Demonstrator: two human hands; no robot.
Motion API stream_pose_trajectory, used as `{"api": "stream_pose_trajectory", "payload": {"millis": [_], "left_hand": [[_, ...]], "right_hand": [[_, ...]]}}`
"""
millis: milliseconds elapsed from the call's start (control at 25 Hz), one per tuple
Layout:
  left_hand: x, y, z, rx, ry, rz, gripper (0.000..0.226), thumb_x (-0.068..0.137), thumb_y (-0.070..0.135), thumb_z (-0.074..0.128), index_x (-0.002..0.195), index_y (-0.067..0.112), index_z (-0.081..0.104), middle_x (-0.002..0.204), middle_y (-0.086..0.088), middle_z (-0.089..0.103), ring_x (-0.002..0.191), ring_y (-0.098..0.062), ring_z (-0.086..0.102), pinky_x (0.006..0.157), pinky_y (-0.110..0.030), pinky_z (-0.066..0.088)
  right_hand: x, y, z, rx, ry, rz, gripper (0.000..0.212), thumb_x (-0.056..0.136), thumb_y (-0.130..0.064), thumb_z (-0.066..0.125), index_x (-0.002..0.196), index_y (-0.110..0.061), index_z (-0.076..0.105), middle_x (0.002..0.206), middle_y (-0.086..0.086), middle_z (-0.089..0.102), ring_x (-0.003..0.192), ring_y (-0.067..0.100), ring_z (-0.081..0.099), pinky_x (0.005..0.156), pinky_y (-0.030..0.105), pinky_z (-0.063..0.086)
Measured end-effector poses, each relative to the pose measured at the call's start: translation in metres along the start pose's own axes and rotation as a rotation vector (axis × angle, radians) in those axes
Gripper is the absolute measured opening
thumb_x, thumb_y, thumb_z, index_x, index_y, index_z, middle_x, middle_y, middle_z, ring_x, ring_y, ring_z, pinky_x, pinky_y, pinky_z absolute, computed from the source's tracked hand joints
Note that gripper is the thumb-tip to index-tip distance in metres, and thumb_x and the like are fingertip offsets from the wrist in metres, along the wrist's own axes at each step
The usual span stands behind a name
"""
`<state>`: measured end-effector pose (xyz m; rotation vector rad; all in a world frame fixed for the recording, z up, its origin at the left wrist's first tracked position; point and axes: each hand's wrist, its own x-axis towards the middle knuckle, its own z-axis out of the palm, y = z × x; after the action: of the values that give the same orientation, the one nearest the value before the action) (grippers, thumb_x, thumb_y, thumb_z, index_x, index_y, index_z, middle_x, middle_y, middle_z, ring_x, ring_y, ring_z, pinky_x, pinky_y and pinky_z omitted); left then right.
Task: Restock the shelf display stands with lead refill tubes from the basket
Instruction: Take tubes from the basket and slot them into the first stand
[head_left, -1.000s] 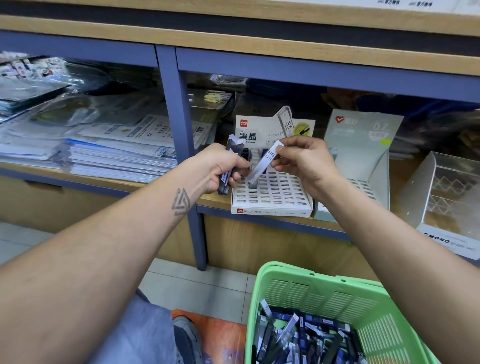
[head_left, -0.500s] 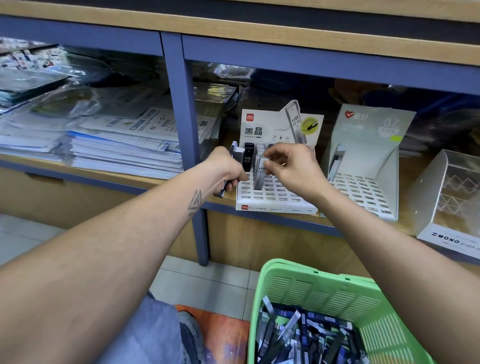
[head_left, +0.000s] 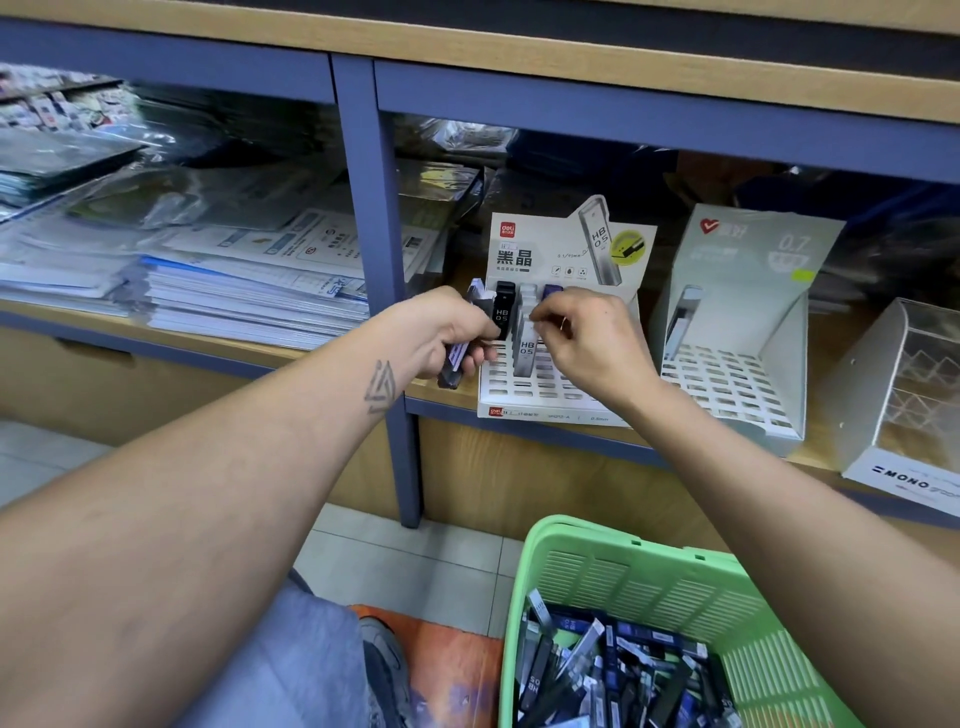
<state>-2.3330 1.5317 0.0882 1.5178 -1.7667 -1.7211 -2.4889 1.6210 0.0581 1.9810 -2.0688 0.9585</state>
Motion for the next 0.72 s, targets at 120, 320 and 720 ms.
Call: {"api": "stream_pose_trajectory", "payload": {"millis": [120,320,720], "left_hand": [[-0.006,0.006,-0.004,-0.222,-0.106,-0.017,0.032,0.107,0.028,0.045,0.084,0.006,0.054,0.066,-0.007,0.056,0.042,-0.01,0.048,0.038,-0.016,0.04],[-0.025,0.016,-0.007,-0.385,-0.233,0.153,0.027,0.107,0.023,0.044,0.096,0.004,0.061,0.074,-0.009,0.062,0.062,-0.017,0.059,0.052,-0.025,0.054],[-0.036,0.018,0.0,-0.286,-0.35,0.211,0.023,0.104,0.011,0.05,0.113,-0.006,0.062,0.096,-0.022,0.071,0.087,-0.029,0.073,0.077,-0.043,0.062]], "right_hand": [[0.002,-0.003,-0.008,-0.047,-0.055,0.025,0.025,0.092,-0.015,0.057,0.108,-0.021,0.076,0.107,-0.002,0.072,0.101,0.023,0.065,0.084,0.041,0.054],[0.009,-0.017,-0.021,0.455,-0.009,0.281,0.026,0.096,-0.013,0.059,0.118,-0.018,0.072,0.1,0.004,0.075,0.086,0.016,0.067,0.069,0.029,0.054],[0.019,-0.016,-0.041,0.915,0.045,0.485,0.021,0.088,-0.005,0.068,0.108,-0.011,0.074,0.088,0.002,0.076,0.077,0.012,0.068,0.066,0.026,0.049]]}}
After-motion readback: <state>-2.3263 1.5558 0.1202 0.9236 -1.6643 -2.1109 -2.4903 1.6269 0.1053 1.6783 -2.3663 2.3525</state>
